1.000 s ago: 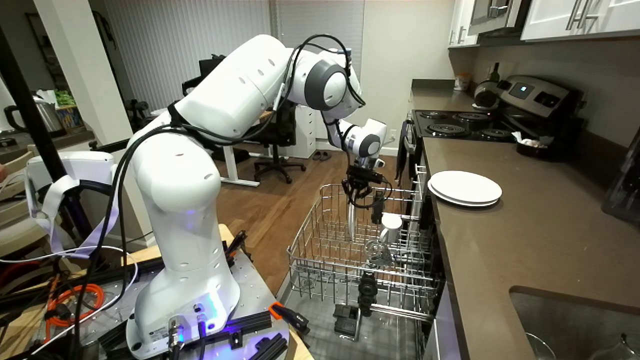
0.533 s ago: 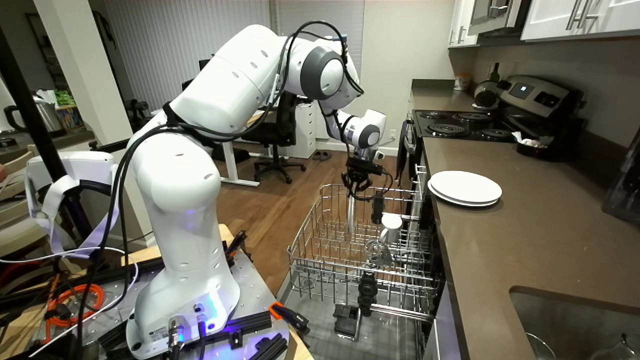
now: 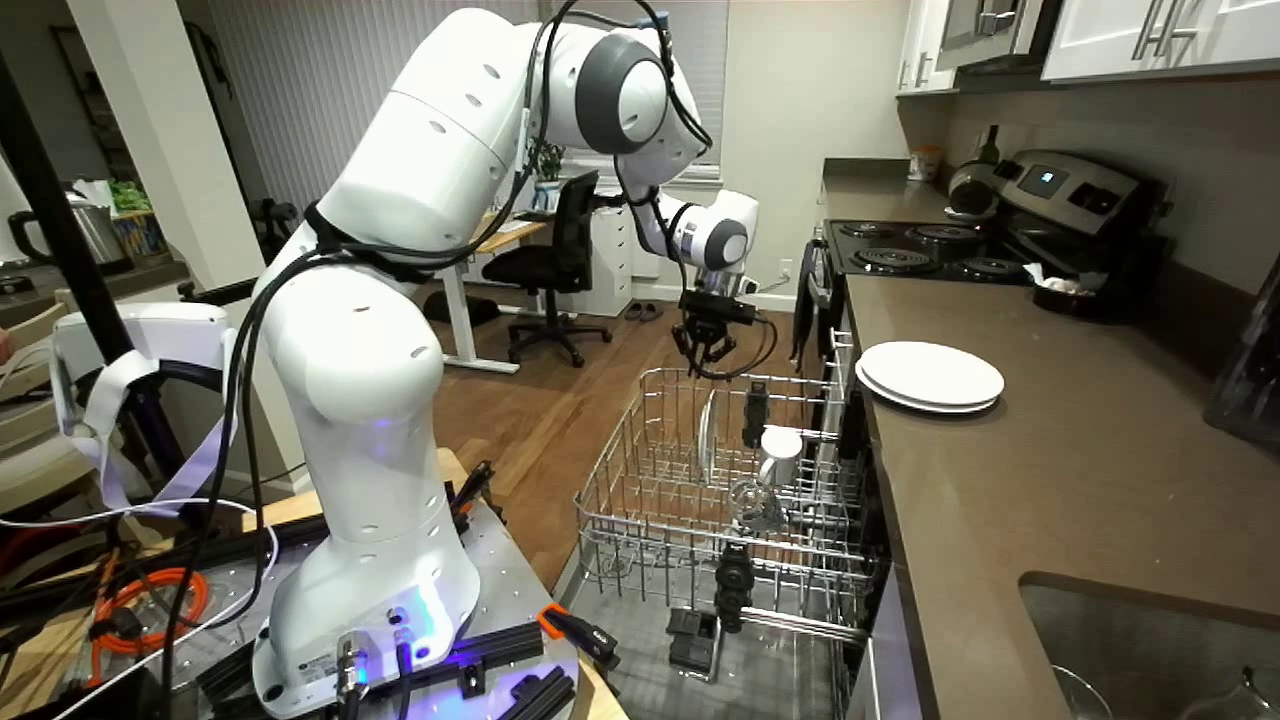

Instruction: Move the white plate from the plate dryer and put it on top of the two plates on the counter

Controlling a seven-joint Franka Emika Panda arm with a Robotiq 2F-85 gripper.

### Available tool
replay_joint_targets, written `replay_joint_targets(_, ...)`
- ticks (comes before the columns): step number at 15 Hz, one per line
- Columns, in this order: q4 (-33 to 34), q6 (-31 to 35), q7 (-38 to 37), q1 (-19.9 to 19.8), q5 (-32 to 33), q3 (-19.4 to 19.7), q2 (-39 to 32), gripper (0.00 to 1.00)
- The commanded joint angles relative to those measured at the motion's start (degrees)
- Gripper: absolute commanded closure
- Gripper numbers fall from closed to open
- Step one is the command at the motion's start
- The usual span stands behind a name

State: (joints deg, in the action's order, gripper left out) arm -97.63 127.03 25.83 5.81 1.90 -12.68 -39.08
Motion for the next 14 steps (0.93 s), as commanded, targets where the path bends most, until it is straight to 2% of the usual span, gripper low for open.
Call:
replay_joint_targets(1, -6.80, 1.99, -3.01, 1.14, 0.92, 0.42, 6.04, 0.92)
replay_joint_targets(2, -7.49, 2.06, -3.16, 1.24, 0.83, 0.41, 6.70, 0.92)
replay_joint_targets(3, -7.89, 1.89, -3.30, 1.27, 0.68, 0.43, 7.10, 0.60)
replay_joint_targets(4, -8.17, 2.17, -3.17, 1.30, 0.84, 0.58, 7.23, 0.59)
replay_joint_targets(6, -8.18, 3.00, -2.67, 0.85, 0.56, 0.80, 6.94, 0.48)
replay_joint_targets(7, -5.85, 1.00, -1.81, 0.99, 0.09, 0.24, 5.39, 0.67)
replay_joint_targets(8, -6.06, 1.43, -1.83, 0.92, 0.13, 0.44, 5.39, 0.60)
replay_joint_targets(9, -5.11, 1.02, -0.93, 0.37, -0.39, 0.34, 4.55, 0.29)
replay_joint_targets(13, -1.38, -0.39, 1.40, -0.60, -1.04, -0.15, 1.04, 0.03)
replay_joint_targets(14, -0.29, -0.74, 1.96, -0.78, -1.02, -0.28, 0.00, 0.01)
